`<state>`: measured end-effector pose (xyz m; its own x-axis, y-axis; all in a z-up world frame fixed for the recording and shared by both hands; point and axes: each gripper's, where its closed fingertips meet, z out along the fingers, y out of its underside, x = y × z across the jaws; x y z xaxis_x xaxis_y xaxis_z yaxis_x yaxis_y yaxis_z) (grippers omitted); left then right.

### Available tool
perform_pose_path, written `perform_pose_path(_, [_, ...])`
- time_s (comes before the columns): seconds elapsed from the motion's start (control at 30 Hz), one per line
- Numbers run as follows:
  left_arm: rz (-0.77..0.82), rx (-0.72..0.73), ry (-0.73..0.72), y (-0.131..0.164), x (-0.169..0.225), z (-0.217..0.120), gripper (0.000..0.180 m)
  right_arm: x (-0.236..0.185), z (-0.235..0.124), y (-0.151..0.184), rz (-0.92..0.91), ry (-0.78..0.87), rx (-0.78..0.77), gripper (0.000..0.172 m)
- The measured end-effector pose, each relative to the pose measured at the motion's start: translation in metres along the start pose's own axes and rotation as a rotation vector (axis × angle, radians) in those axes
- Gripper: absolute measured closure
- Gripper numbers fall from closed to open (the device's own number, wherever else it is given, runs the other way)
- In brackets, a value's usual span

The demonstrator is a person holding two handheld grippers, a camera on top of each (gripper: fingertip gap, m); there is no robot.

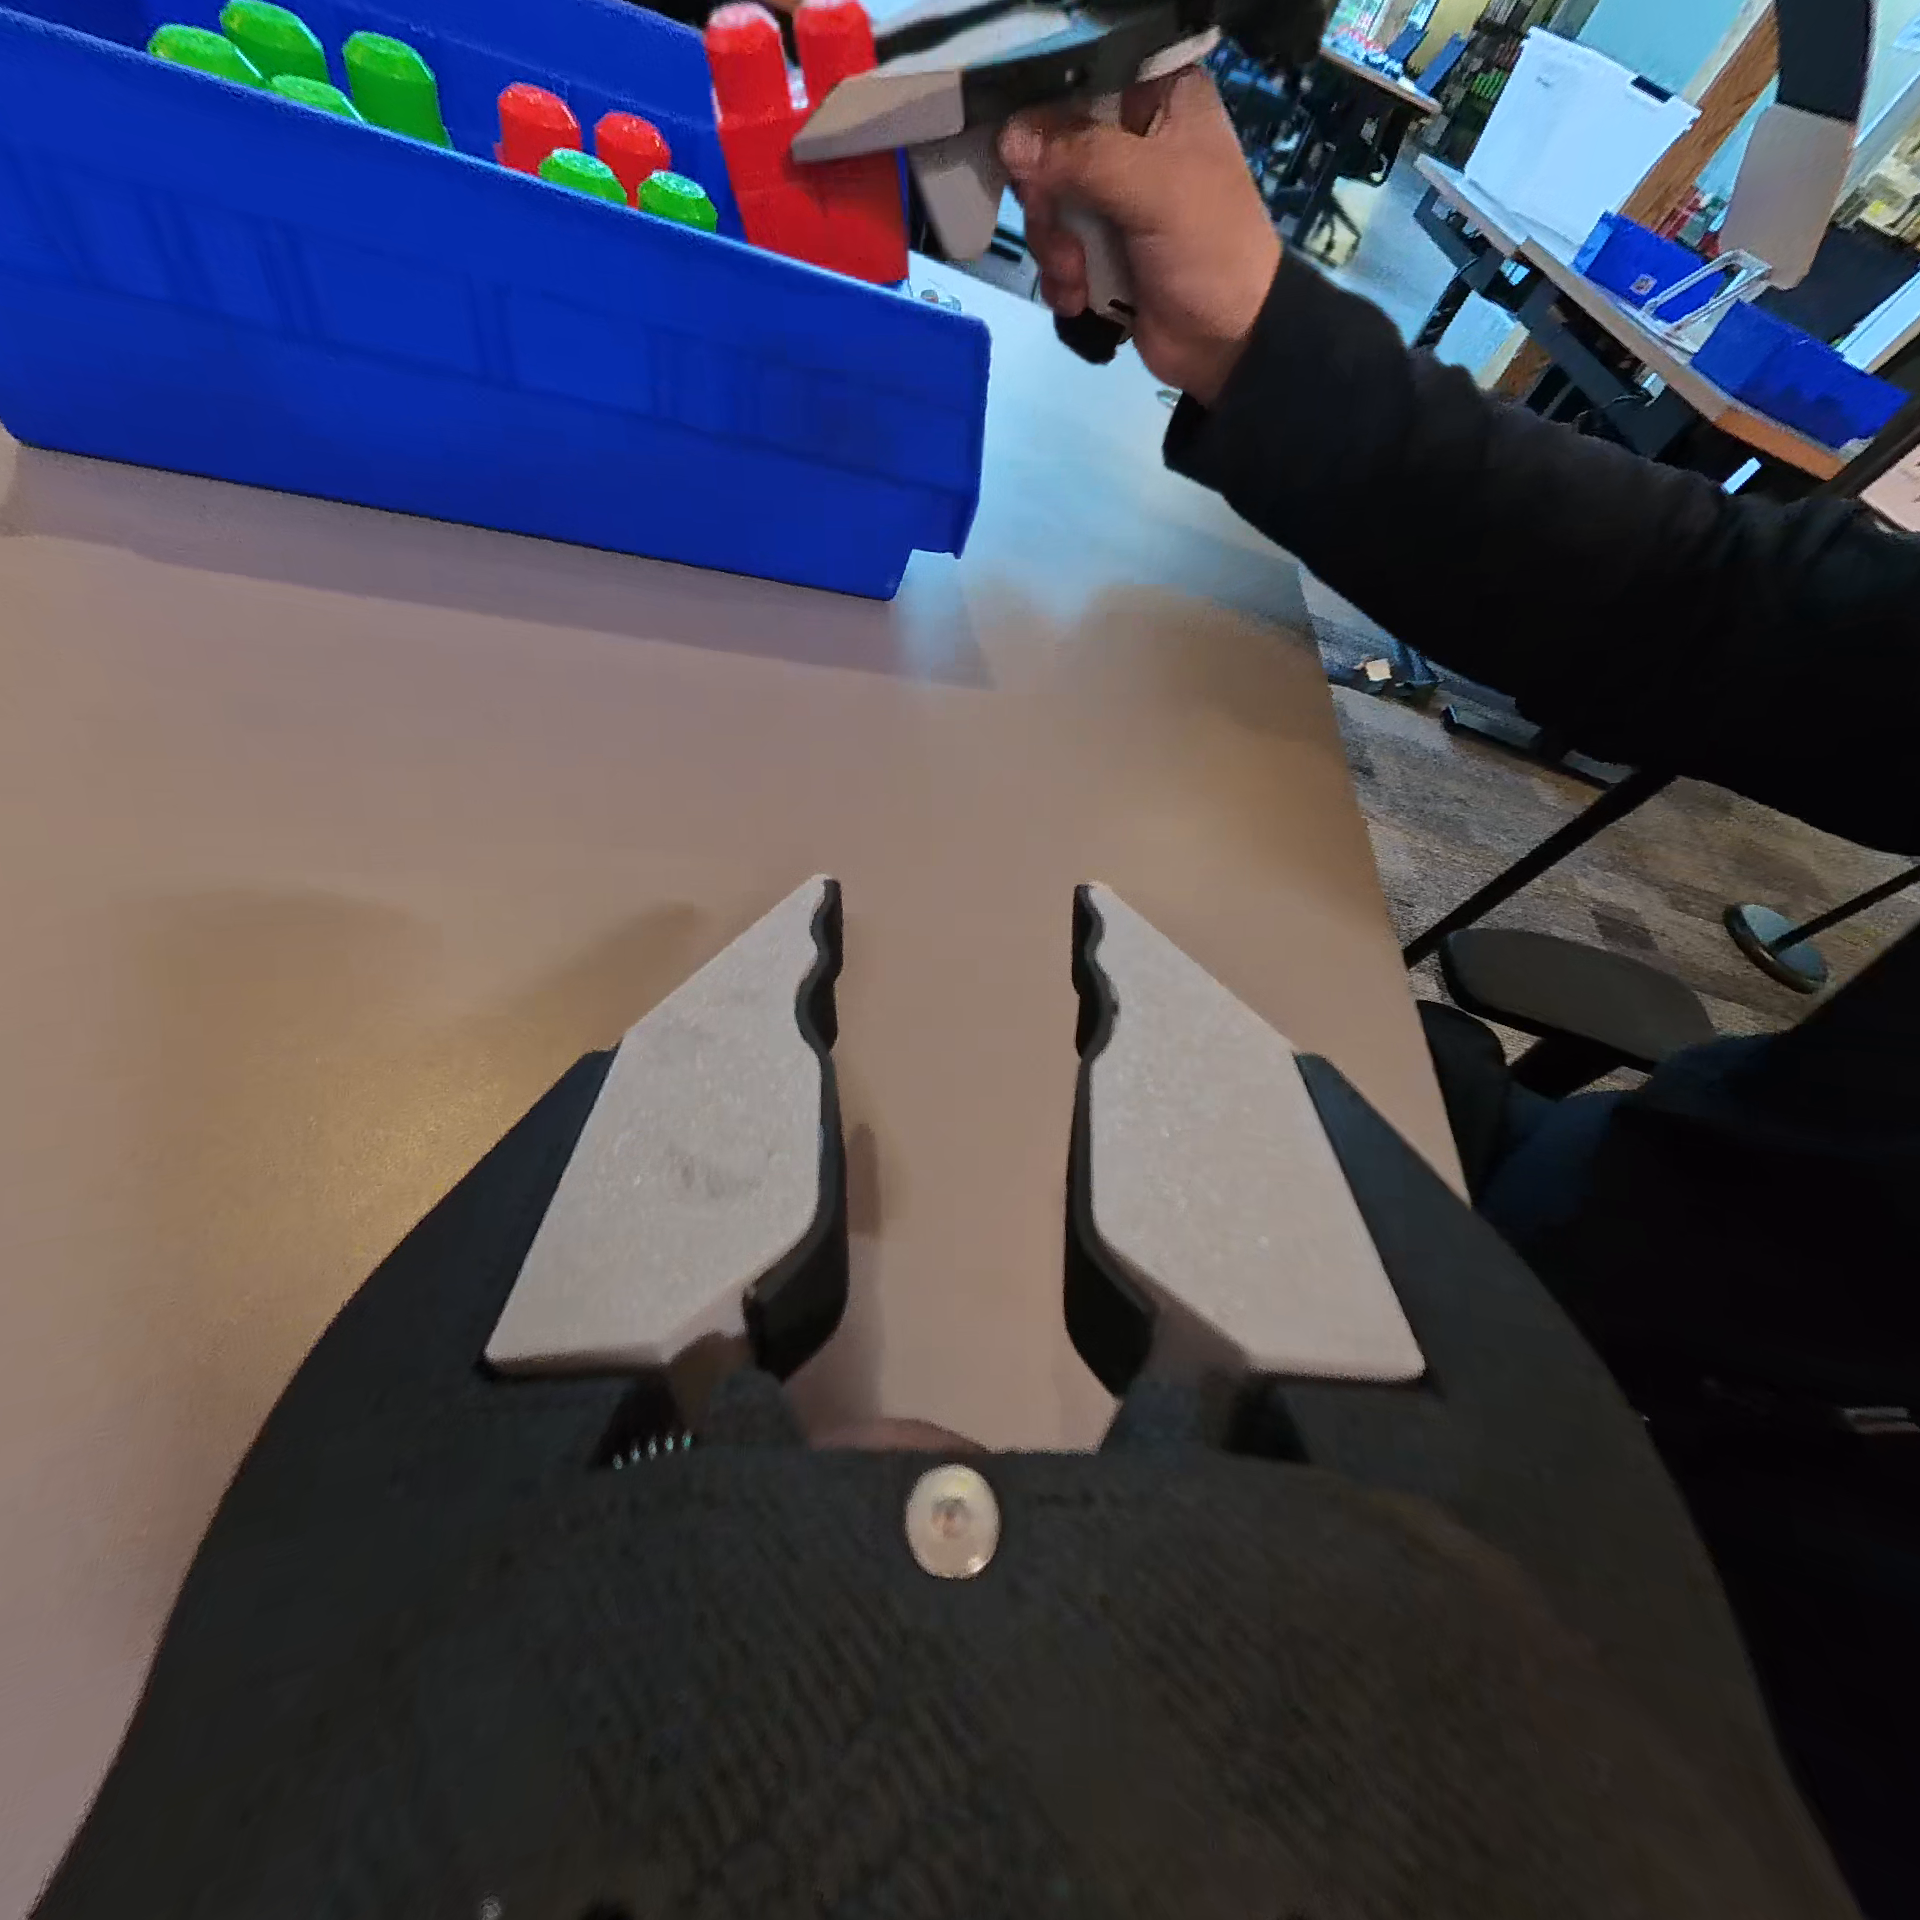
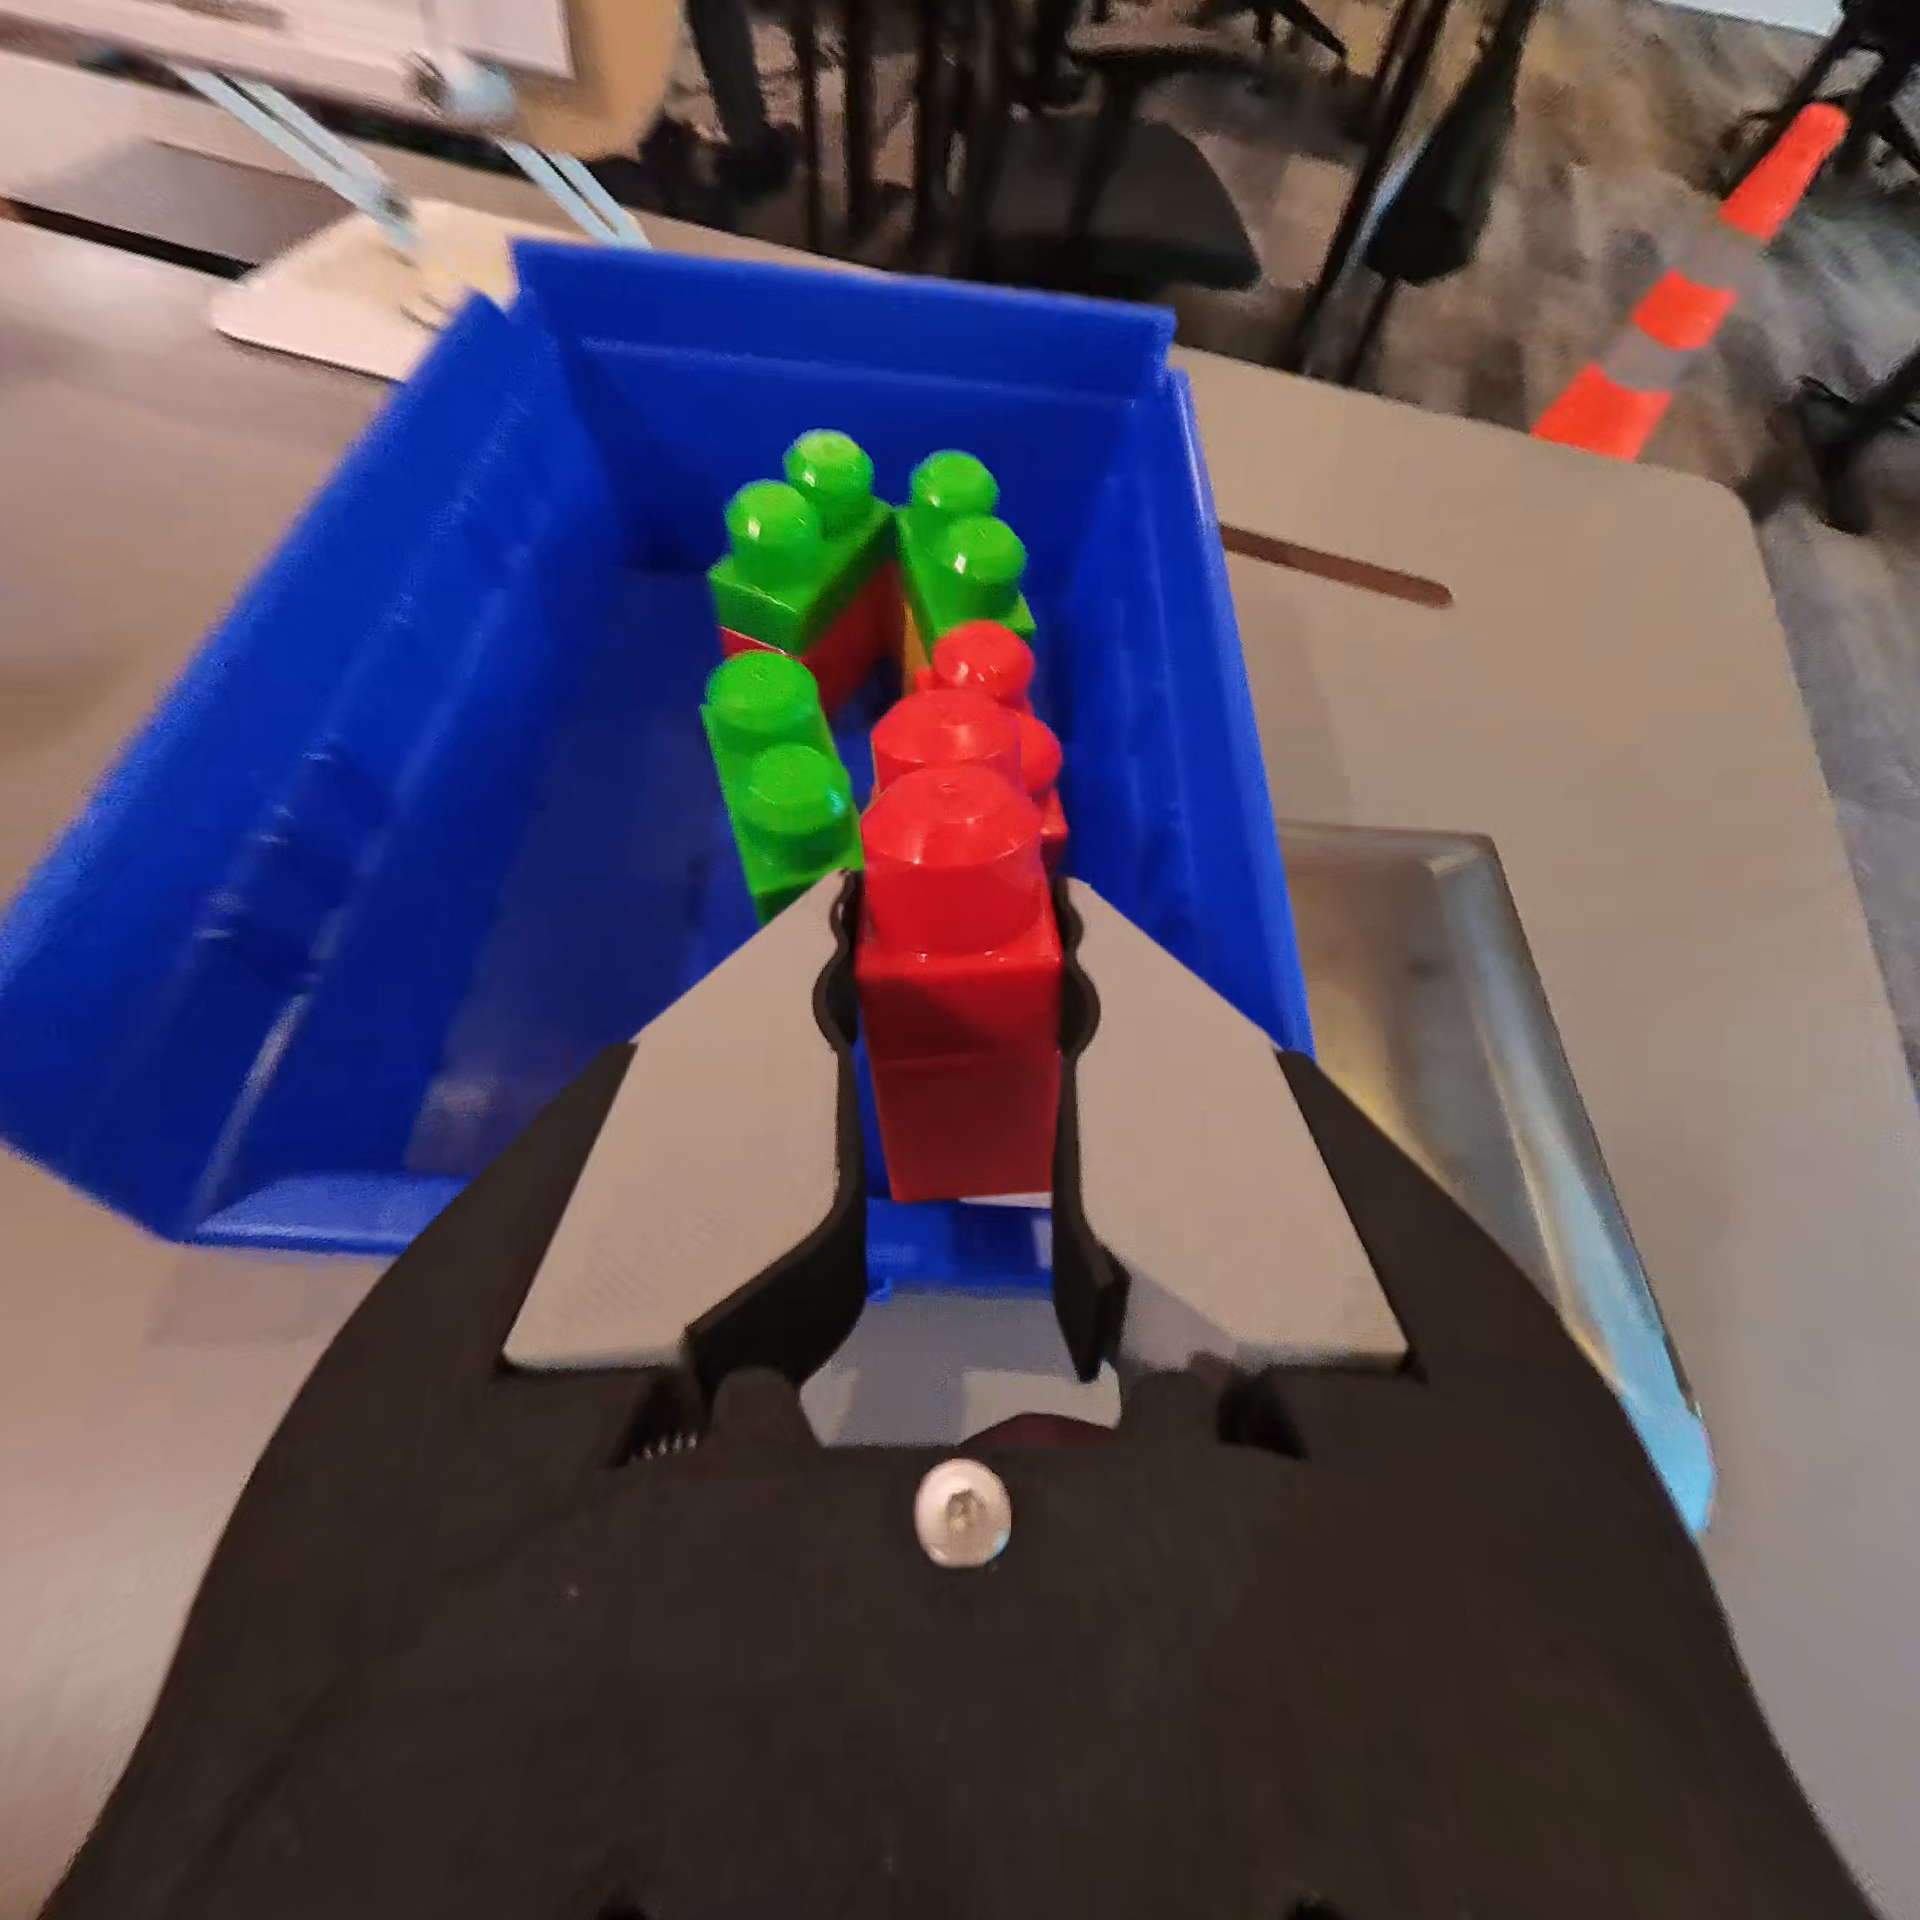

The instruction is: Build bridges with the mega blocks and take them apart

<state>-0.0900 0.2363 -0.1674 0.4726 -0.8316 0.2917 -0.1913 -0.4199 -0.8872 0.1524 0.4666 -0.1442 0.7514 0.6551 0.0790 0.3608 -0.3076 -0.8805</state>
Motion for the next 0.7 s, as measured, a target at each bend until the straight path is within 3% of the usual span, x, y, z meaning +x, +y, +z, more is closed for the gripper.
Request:
perform_pose_path(0.27, [-0.011,-0.023,-0.009,0.007,-0.005,0.001,0.139,0.009,0.042,0.021,0.035,0.024,-0.063,0.138])
perform_pose_path(0.47, [0.0,-0.007,0.001,0.002,-0.001,-0.002,0.14,0.004,0.045,0.027,0.036,0.002,-0.113,0.137])
perform_pose_path(0.6, [-0.001,-0.007,0.003,0.002,-0.001,-0.001,0.14,0.01,0.026,0.007,-0.04,0.081,-0.076,0.125])
perform_pose_path(0.7, [-0.011,-0.012,0.002,0.003,-0.003,-0.001,0.139,0.005,-0.002,-0.028,-0.037,0.117,0.057,0.122])
